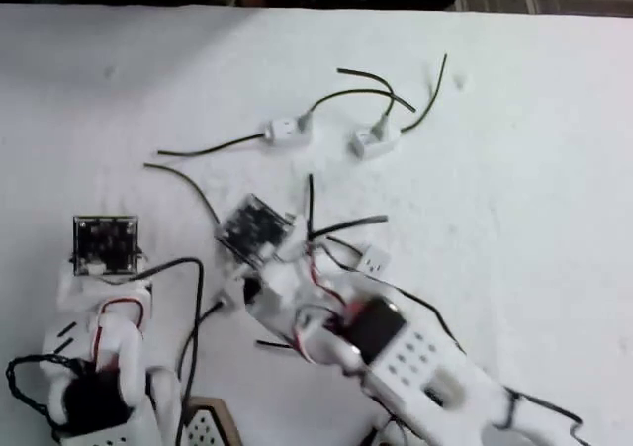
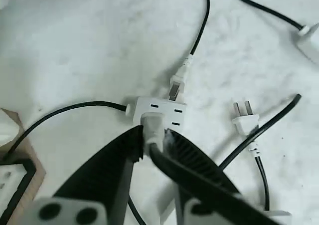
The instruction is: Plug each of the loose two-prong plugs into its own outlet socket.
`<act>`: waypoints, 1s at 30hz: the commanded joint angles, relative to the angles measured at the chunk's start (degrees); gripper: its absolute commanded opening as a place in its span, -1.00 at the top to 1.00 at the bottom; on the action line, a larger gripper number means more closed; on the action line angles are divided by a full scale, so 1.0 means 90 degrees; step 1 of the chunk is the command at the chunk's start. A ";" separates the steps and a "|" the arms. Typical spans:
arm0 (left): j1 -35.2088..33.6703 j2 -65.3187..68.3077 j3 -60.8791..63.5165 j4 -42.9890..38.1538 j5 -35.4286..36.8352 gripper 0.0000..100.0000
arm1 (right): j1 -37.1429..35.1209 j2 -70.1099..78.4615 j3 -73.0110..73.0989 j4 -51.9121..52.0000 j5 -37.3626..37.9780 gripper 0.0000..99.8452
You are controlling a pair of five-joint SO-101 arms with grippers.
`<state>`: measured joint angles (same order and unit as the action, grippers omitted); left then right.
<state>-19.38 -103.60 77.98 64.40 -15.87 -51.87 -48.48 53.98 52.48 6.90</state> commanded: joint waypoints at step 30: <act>-0.0024 0.0044 0.2110 -0.0293 -0.0137 0.95 | 0.0679 0.2867 -0.0791 -0.1548 -0.0020 0.97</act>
<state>-20.35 -102.90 97.23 60.44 -17.63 -47.74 -22.46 49.58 39.74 6.90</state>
